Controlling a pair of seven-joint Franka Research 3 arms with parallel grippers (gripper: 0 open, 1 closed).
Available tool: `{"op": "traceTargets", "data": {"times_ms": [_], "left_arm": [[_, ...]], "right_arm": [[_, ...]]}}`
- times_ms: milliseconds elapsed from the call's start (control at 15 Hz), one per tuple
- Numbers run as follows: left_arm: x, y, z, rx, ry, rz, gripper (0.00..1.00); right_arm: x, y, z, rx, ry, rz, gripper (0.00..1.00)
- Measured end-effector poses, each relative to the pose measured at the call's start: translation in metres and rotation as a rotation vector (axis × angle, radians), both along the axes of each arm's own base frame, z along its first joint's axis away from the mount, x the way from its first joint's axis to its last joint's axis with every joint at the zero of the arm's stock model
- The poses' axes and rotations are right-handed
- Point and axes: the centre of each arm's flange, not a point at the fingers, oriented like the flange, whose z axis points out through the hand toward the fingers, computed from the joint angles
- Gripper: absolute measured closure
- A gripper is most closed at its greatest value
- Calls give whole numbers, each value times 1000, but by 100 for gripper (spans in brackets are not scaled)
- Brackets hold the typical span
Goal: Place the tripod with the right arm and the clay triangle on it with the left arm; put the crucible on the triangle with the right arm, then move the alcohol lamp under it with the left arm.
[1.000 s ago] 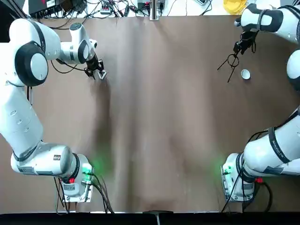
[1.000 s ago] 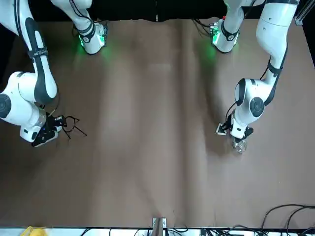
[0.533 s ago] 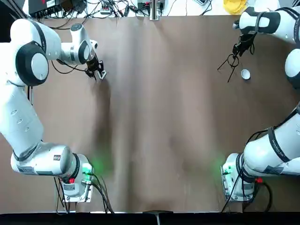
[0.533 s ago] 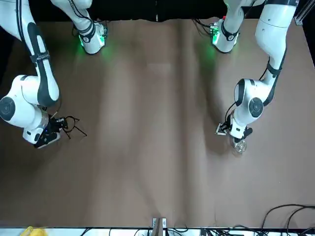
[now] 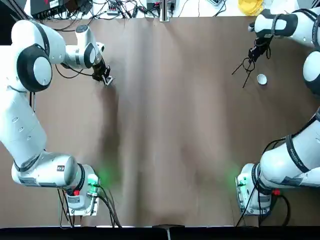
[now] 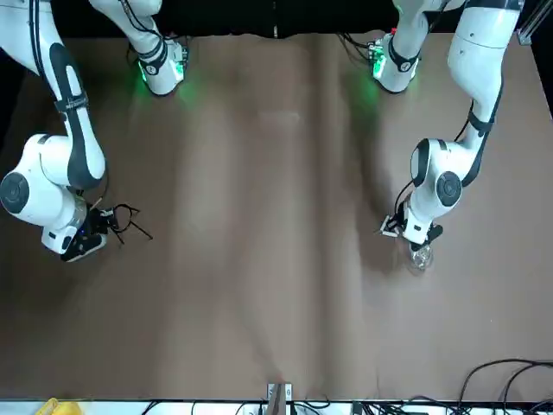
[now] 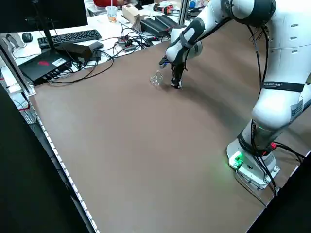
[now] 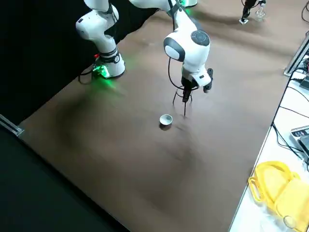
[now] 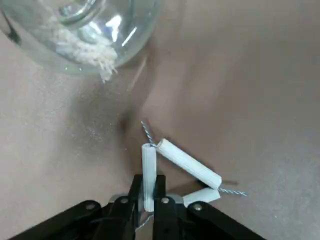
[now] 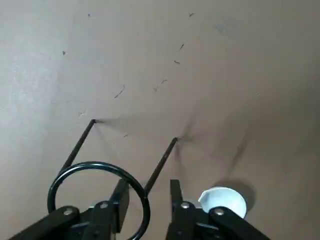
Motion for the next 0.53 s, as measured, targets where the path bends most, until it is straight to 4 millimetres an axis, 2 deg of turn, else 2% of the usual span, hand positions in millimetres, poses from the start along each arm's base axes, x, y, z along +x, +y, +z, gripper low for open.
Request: {"op": "traceTargets", "data": {"times_ms": [333, 533], "left_arm": [[1, 0, 1, 0, -3, 0, 87], [7, 1, 11, -2, -25, 4, 87]], "right_arm": [[-3, -1, -4, 1, 9, -1, 63], [-3, -1, -4, 0, 9, -2, 65]]}}
